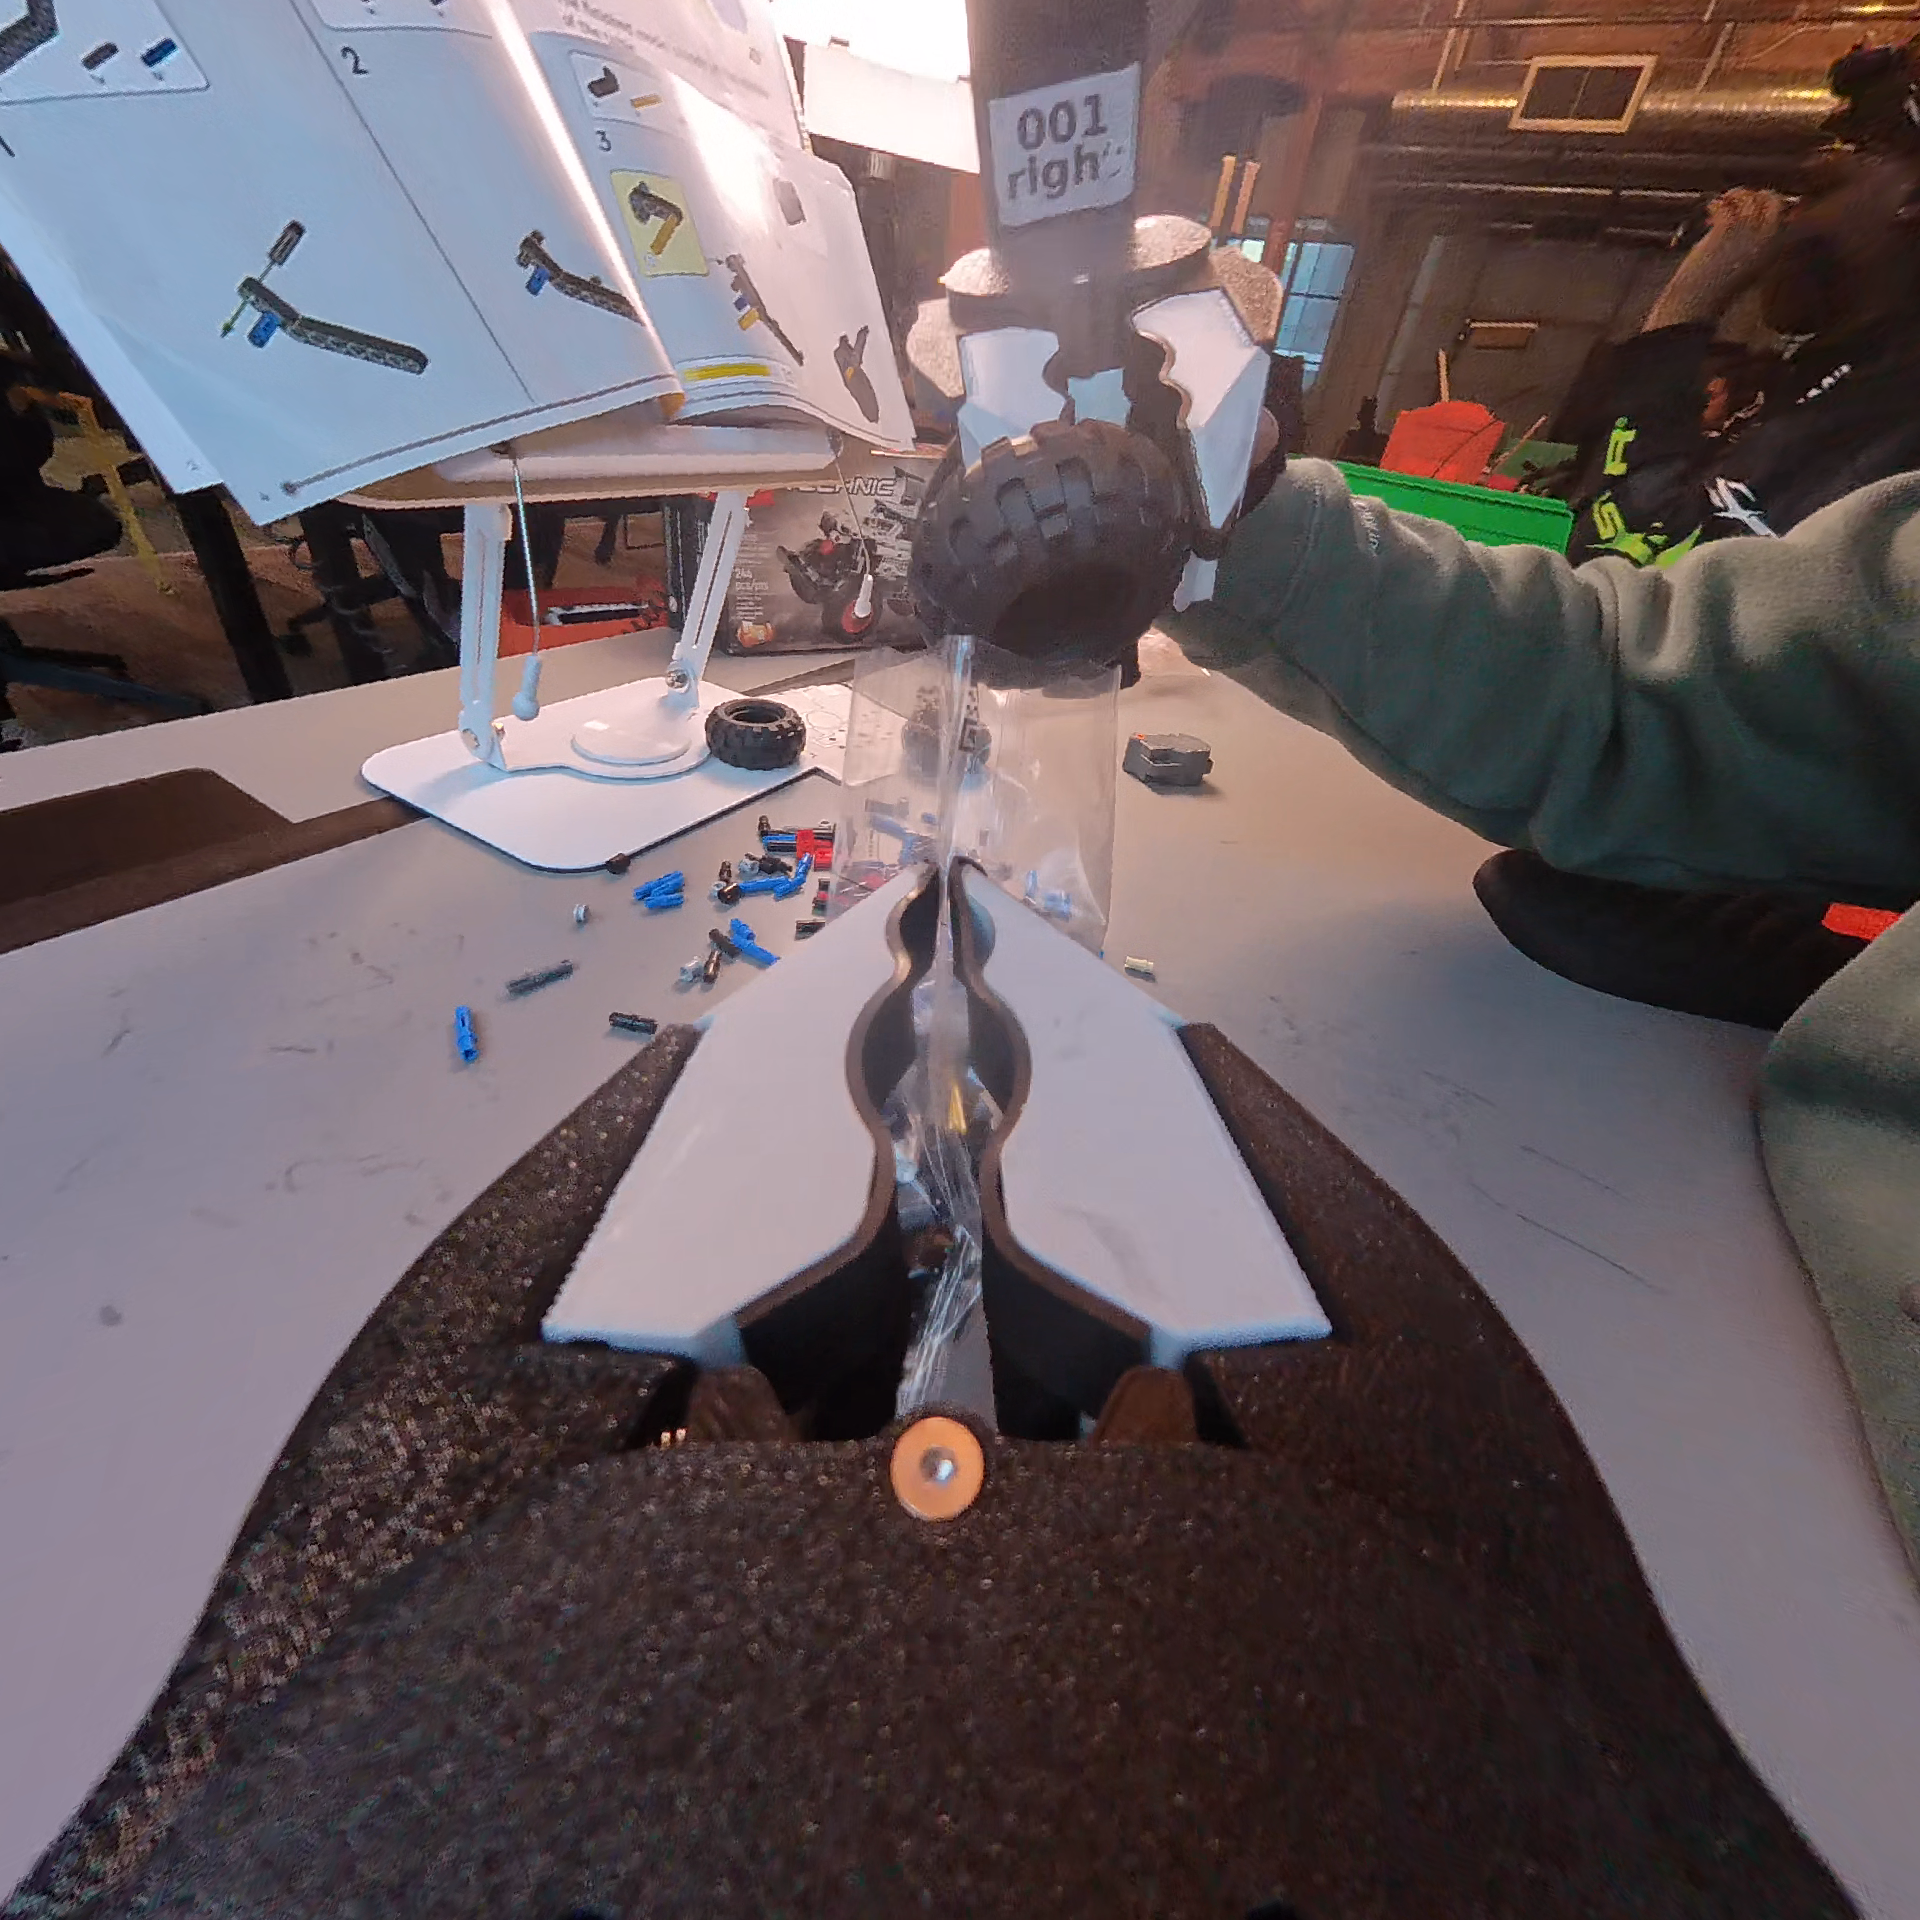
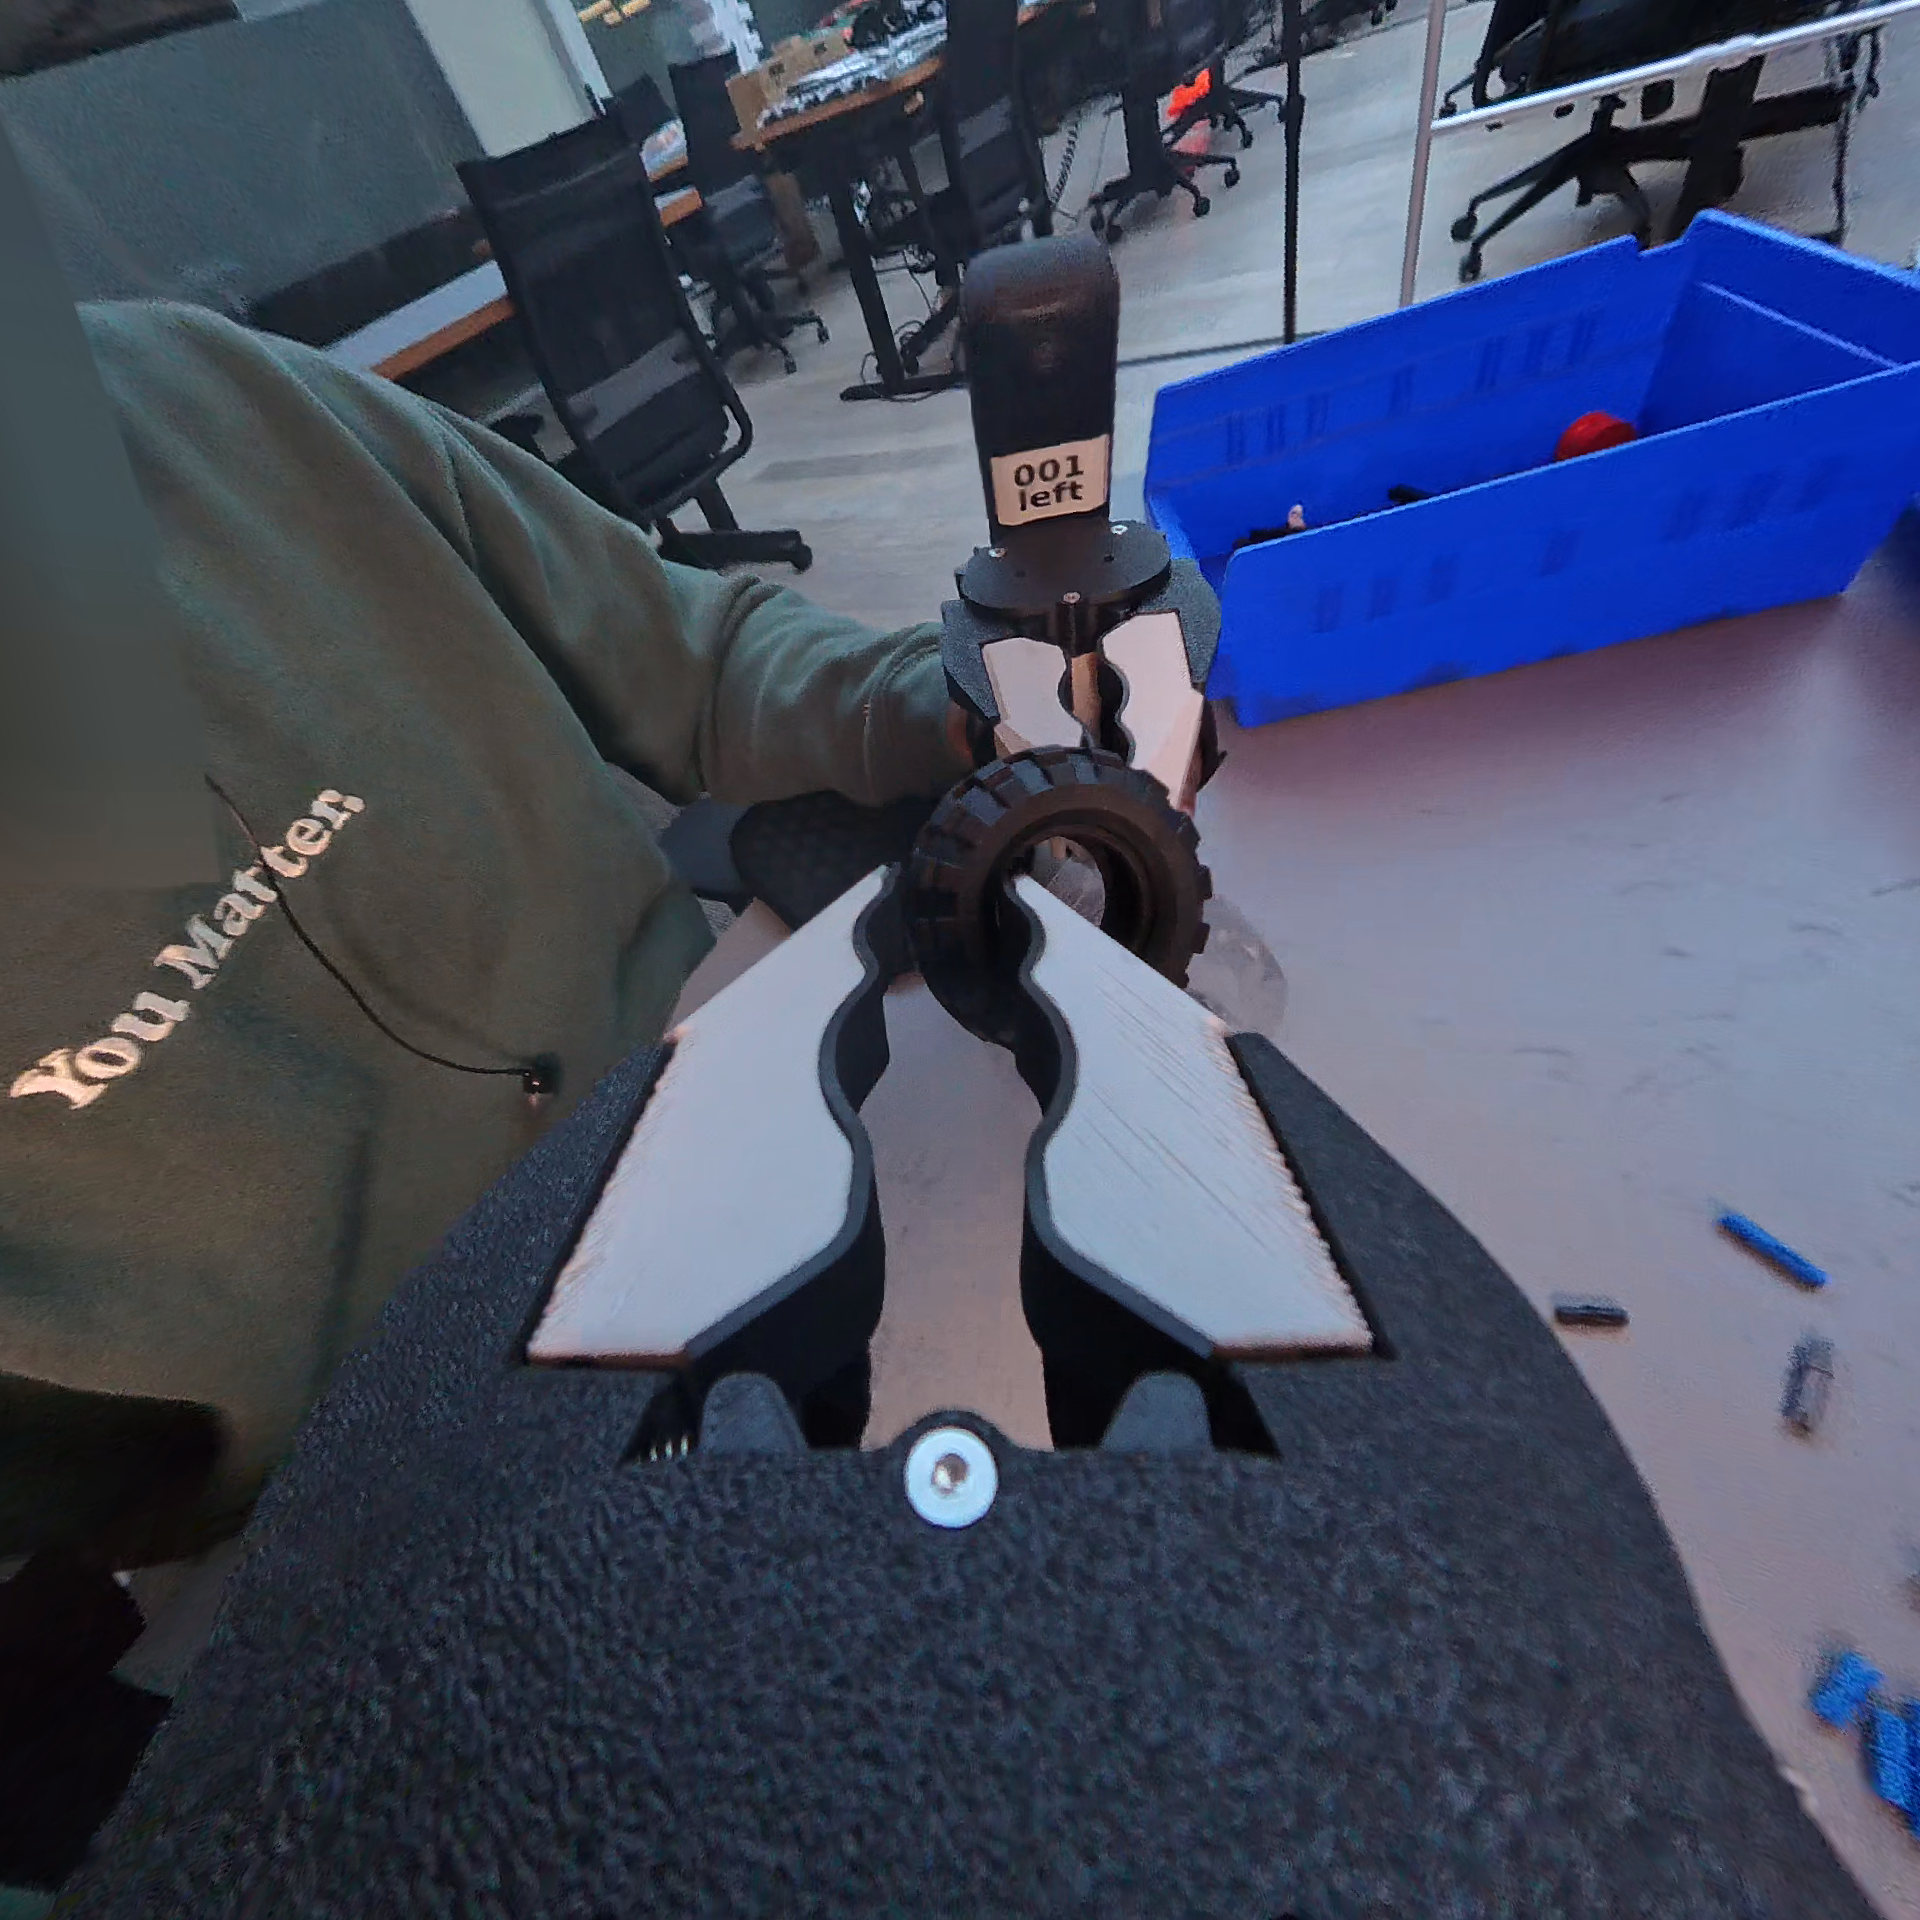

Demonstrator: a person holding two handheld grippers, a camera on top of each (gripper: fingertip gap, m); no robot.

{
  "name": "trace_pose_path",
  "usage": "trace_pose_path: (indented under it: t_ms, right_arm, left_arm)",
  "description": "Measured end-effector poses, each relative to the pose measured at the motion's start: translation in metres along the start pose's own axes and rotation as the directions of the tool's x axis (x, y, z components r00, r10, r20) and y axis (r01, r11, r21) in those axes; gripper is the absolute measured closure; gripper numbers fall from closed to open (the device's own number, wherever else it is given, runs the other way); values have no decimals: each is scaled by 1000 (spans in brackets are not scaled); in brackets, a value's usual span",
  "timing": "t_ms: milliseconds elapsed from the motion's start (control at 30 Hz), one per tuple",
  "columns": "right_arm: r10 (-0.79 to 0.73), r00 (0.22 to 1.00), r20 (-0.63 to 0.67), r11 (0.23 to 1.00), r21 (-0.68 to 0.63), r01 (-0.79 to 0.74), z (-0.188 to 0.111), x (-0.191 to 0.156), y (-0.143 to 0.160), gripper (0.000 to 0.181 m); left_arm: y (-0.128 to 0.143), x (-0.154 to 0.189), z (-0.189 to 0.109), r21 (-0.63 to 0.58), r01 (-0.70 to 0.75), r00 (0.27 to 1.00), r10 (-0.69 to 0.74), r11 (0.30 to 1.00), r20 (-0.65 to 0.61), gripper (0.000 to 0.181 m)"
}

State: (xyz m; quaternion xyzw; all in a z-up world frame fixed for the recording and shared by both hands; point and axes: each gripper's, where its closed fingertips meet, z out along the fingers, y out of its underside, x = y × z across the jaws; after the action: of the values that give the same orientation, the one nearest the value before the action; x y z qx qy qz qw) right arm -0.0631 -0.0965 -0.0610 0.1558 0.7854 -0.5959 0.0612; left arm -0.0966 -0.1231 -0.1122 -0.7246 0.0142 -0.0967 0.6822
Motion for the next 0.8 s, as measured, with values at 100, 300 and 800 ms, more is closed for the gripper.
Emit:
trace_pose_path:
  t_ms: [100, 300, 800]
  right_arm:
    - [50, 998, 34, 999, 8, -50, -10, -11, 11, 164]
    - [48, 994, -100, 998, -26, -51, -59, -37, 50, 164]
    - [-175, 652, -738, 640, -588, -494, -183, 37, 219, 142]
  left_arm:
    - [-1, 3, 0, 5, -9, 1000, 9, 1000, -11, 181]
    - [-1, -3, -1, 0, 9, 1000, -9, 1000, 18, 181]
    - [-6, -32, -15, 34, 55, 986, -60, 998, 155, 180]
